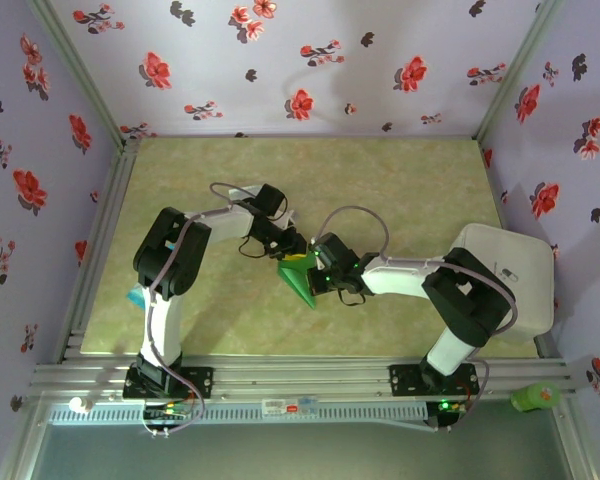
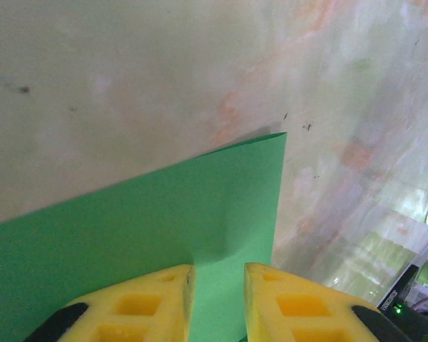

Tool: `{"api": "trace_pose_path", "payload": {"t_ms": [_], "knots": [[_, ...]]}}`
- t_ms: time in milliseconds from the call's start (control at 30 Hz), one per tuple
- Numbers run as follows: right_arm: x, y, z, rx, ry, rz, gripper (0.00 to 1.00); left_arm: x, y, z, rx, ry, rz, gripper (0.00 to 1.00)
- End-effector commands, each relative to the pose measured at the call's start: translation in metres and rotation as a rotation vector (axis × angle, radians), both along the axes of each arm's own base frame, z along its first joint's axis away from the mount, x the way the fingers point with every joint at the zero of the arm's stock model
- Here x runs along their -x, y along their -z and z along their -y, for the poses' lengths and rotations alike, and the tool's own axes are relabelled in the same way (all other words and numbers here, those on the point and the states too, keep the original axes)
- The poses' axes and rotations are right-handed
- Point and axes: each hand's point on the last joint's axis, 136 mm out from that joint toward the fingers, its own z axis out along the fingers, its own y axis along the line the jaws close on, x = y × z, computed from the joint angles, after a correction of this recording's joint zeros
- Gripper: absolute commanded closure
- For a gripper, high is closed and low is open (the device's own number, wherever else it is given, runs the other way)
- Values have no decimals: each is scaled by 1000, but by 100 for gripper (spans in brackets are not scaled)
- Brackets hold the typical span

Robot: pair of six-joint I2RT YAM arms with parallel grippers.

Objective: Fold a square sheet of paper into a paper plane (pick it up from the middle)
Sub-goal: Third fold the triangle at the center of the table.

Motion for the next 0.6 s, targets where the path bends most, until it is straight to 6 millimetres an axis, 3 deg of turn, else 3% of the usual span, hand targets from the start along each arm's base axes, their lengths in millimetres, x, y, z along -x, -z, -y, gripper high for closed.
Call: {"api": "trace_pose_path", "payload": {"t_ms": [0, 400, 567], "knots": [[-6, 1, -3, -1, 0, 2, 100, 8, 19, -13, -78, -10, -21, 73], [-2, 14, 5, 49, 15, -31, 100, 7, 17, -12, -76, -10, -17, 73], [-1, 16, 6, 51, 19, -36, 100, -4, -2, -6, -54, -14, 24, 71]]}}
